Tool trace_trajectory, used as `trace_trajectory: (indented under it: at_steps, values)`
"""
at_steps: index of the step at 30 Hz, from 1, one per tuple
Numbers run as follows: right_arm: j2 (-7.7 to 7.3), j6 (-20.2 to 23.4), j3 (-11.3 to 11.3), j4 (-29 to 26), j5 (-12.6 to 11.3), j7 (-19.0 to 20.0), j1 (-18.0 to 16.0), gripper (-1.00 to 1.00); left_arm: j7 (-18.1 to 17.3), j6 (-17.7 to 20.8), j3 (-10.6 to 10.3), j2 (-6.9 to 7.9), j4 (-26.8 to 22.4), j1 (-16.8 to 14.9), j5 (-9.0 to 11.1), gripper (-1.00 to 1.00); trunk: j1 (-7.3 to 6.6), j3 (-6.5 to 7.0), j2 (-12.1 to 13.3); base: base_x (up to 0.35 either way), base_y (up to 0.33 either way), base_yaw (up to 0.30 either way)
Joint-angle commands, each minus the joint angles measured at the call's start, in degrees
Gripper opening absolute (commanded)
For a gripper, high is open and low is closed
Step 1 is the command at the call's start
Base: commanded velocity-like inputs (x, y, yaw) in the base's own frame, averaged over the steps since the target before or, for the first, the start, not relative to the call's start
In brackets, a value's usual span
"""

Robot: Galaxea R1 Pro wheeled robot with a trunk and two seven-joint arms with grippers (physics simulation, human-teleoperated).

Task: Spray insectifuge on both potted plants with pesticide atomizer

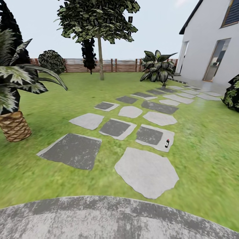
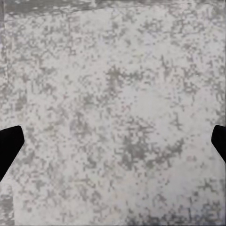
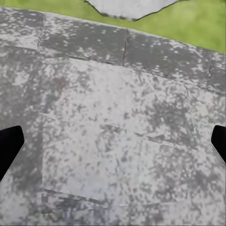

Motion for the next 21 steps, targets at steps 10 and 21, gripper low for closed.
trace_trajectory:
  at_steps: [10,21]
  values:
    - [0.05,-0.18,-0.25,0.11,0.01,-0.04,-0.03,1.0,-0.04,-0.2,-0.04,0.02,0.06,-0.03,-0.15,1.0,0.03,-0.05,-0.02,0.339,0.0,-0.025]
    - [0.05,-0.18,-0.25,0.12,0.03,-0.03,-0.03,1.0,-0.04,-0.2,-0.04,0.02,0.06,-0.03,-0.15,1.0,0.03,-0.05,-0.02,0.339,0.028,-0.199]
